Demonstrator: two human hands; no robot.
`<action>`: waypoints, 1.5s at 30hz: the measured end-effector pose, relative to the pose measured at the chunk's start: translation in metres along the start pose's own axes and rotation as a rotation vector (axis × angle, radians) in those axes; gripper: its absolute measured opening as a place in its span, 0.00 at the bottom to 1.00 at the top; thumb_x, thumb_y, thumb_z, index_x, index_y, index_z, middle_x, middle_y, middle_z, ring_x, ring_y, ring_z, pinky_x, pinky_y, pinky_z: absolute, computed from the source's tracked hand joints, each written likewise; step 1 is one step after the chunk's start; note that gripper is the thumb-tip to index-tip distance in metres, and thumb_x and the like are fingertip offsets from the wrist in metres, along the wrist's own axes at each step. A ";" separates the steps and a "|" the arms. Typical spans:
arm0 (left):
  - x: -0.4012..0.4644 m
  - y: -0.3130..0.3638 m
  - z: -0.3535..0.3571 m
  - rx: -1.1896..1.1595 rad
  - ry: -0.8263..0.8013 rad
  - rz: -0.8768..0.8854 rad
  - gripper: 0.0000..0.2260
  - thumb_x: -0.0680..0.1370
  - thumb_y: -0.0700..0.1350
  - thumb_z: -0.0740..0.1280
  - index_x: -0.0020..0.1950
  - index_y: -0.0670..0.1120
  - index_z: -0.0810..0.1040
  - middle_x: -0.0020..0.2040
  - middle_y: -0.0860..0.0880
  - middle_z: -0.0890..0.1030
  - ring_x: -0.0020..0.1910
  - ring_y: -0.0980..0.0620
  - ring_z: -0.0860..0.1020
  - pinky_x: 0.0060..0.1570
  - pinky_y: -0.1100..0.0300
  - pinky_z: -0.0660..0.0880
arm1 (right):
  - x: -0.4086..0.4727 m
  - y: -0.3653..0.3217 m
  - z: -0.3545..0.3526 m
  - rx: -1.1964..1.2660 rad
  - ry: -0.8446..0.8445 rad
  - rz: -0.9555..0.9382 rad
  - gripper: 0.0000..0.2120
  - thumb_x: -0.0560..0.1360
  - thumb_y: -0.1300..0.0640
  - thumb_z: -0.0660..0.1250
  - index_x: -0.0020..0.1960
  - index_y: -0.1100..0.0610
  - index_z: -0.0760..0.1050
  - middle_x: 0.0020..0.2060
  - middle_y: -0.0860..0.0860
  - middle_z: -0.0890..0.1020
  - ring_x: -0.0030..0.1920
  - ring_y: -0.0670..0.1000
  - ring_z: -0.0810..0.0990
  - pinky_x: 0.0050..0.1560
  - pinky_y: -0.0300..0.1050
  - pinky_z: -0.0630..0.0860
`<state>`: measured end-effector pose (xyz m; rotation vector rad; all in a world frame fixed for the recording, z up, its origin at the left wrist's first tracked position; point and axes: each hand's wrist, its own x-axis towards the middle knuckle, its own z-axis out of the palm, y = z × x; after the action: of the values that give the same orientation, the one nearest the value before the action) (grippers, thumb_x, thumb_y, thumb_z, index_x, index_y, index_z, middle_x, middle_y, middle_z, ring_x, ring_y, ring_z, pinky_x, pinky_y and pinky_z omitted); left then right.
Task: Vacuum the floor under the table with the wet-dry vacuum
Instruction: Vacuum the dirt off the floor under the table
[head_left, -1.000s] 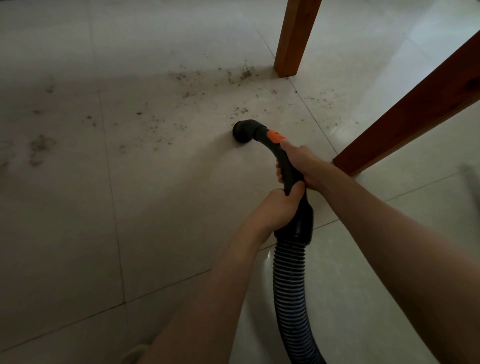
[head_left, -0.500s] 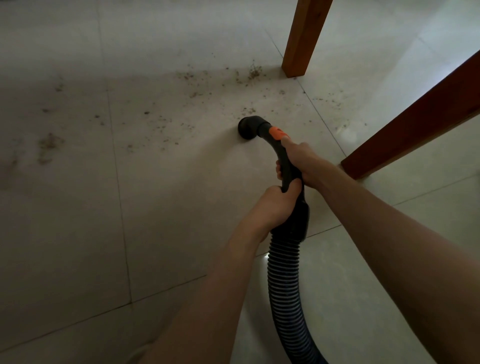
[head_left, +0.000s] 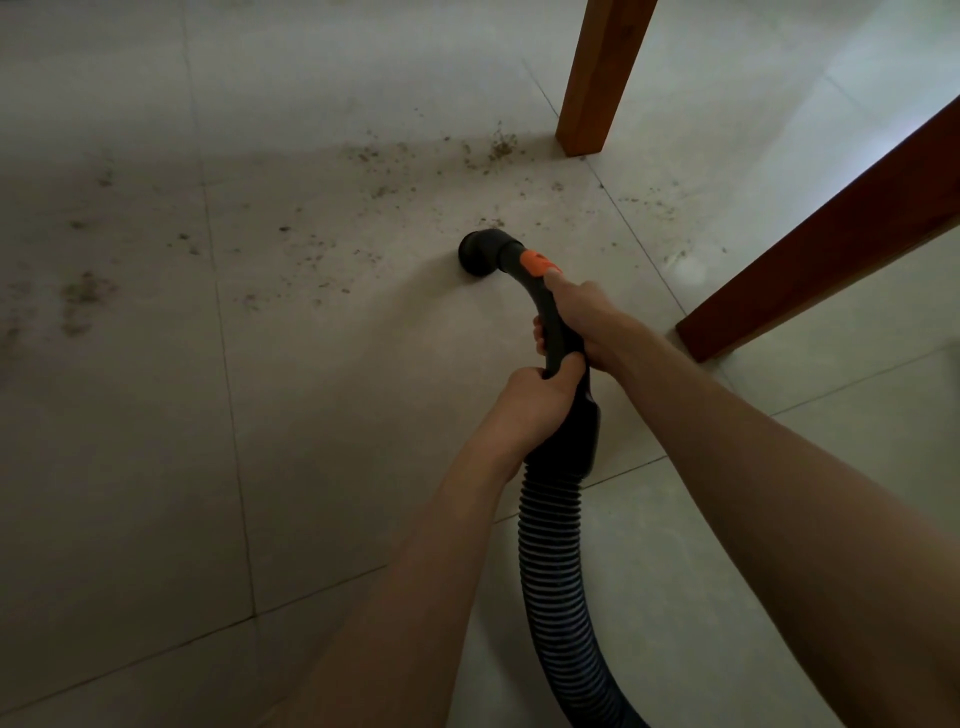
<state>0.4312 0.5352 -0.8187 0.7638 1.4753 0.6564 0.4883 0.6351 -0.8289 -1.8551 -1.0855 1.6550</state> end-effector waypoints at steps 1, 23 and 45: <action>0.000 0.001 0.002 0.001 -0.009 0.001 0.17 0.79 0.56 0.58 0.41 0.45 0.75 0.38 0.49 0.79 0.36 0.53 0.78 0.36 0.62 0.74 | 0.001 0.000 -0.003 0.011 0.011 0.005 0.20 0.80 0.47 0.59 0.54 0.66 0.70 0.32 0.57 0.74 0.27 0.52 0.74 0.22 0.39 0.73; 0.016 0.012 0.039 0.222 -0.035 0.097 0.16 0.78 0.57 0.60 0.40 0.46 0.73 0.43 0.45 0.80 0.45 0.46 0.81 0.47 0.54 0.78 | 0.013 0.013 -0.062 0.267 0.224 0.035 0.19 0.78 0.47 0.64 0.52 0.64 0.71 0.31 0.56 0.76 0.27 0.52 0.75 0.27 0.43 0.74; 0.041 0.026 0.060 0.544 -0.135 0.197 0.17 0.79 0.58 0.58 0.38 0.46 0.70 0.34 0.49 0.74 0.33 0.52 0.74 0.38 0.60 0.73 | 0.028 0.013 -0.095 0.252 0.493 0.152 0.19 0.82 0.48 0.54 0.57 0.65 0.70 0.30 0.55 0.74 0.28 0.51 0.74 0.25 0.44 0.71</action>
<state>0.4935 0.5800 -0.8267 1.3586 1.4784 0.3346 0.5828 0.6660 -0.8379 -2.0556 -0.5188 1.2349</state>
